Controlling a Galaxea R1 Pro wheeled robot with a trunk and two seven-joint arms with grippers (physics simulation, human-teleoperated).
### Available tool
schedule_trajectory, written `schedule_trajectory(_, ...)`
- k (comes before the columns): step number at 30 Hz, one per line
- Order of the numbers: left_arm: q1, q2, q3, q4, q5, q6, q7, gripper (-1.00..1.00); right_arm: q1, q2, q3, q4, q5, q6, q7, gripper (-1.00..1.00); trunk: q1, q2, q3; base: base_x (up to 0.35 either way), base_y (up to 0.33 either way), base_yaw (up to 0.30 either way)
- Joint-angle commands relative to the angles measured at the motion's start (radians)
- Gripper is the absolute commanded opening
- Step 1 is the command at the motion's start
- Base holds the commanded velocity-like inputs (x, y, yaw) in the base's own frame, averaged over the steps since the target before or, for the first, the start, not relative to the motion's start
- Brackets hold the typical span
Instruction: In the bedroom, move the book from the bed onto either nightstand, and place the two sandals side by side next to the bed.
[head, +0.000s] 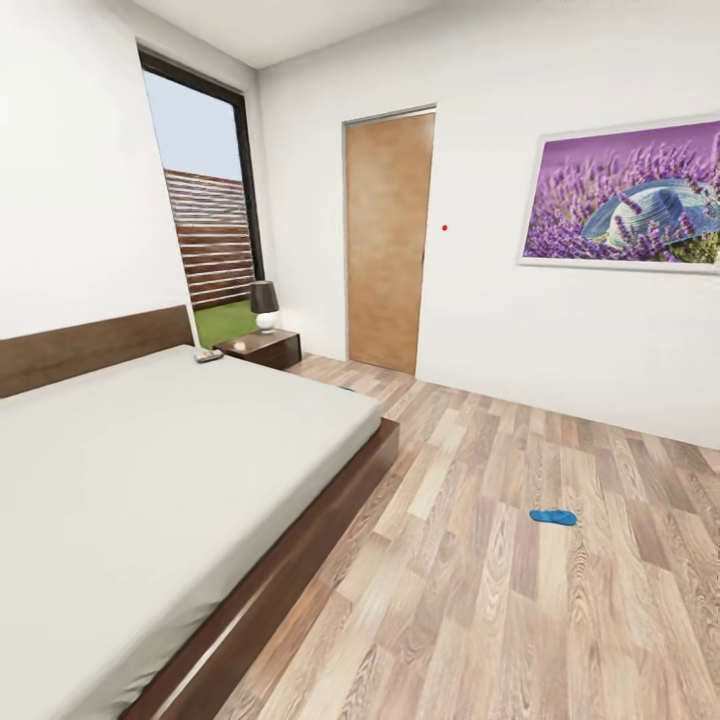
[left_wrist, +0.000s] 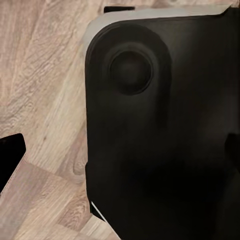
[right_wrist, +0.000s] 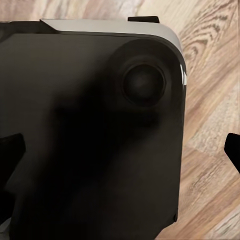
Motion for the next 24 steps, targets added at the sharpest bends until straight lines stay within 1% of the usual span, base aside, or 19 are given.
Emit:
schedule_trajectory(1, 0.001, 0.0, 0.006, -0.012, 0.001, 0.005, 0.001, 1.0, -0.001, -0.001, -0.002, 0.001, -0.001, -0.001, 0.0, 1.0, 0.0, 0.0, -0.001, 0.0, 0.0, -0.155)
schedule_trajectory(4, 0.001, 0.0, 0.031, -0.033, 0.002, 0.004, 0.0, 1.0, -0.001, -0.003, -0.001, 0.001, -0.001, -0.001, 0.0, 1.0, 0.0, 0.0, -0.001, 0.0, 0.0, -0.156)
schedule_trajectory(10, 0.001, -0.003, 0.106, -0.068, 0.002, 0.002, -0.005, 1.0, -0.001, -0.005, -0.001, 0.0, -0.001, -0.002, -0.002, 1.0, 0.0, 0.0, -0.001, 0.0, 0.0, -0.156)
schedule_trajectory(13, 0.001, -0.006, 0.132, -0.096, 0.001, 0.001, -0.007, 1.0, -0.001, -0.007, -0.001, -0.002, -0.001, -0.002, -0.003, 1.0, 0.0, 0.0, -0.001, 0.0, 0.0, -0.156)
schedule_trajectory(17, 0.001, -0.011, 0.149, -0.133, 0.001, 0.001, -0.008, 1.0, -0.001, -0.009, -0.001, -0.006, -0.001, -0.003, -0.005, 1.0, 0.0, 0.0, -0.001, 0.0, 0.0, -0.15)
schedule_trajectory(24, 0.001, -0.016, 0.159, -0.191, 0.001, 0.001, -0.009, 1.0, -0.001, -0.014, 0.001, -0.019, -0.001, -0.014, -0.006, 1.0, 0.0, 0.0, -0.001, 0.0, 0.0, -0.1)
